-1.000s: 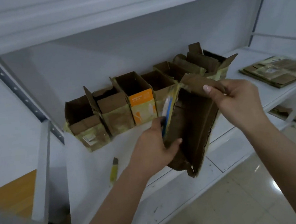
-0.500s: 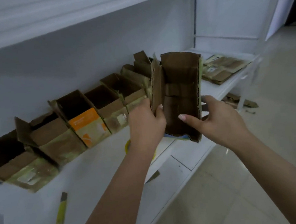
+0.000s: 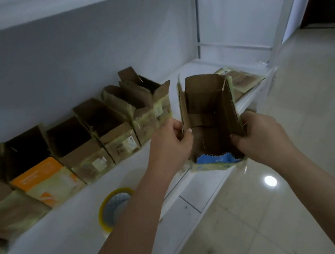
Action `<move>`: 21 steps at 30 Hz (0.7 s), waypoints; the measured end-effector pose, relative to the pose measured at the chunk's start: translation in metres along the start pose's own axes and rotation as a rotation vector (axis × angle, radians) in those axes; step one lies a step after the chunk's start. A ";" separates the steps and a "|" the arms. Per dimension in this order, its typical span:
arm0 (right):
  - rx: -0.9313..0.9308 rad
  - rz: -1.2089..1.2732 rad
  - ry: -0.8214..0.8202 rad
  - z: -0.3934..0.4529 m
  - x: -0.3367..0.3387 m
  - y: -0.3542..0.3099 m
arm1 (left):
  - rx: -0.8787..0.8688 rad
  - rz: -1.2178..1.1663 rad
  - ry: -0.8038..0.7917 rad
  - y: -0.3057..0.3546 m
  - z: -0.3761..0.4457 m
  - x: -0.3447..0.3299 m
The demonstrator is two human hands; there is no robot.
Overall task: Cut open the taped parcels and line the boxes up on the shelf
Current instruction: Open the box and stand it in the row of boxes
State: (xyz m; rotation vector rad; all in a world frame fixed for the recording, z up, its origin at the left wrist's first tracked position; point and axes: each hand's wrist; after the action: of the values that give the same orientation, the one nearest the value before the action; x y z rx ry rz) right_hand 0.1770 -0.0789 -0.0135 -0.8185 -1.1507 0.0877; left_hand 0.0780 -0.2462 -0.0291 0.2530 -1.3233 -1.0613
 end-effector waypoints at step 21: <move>0.123 0.067 -0.179 0.249 -0.010 0.042 | 0.051 0.156 0.062 -0.001 0.176 -0.037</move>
State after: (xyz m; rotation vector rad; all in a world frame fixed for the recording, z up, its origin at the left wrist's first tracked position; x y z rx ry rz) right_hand -0.0211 0.0782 -0.0077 -0.7510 -1.2728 0.2893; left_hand -0.0709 -0.1495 -0.0025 0.2151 -1.2941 -0.8835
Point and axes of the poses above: each hand's wrist, its own z-axis towards the middle knuckle, its own x-axis out of the back of the hand, y = z × x, and after that the axes turned 6 degrees about z, right-handed
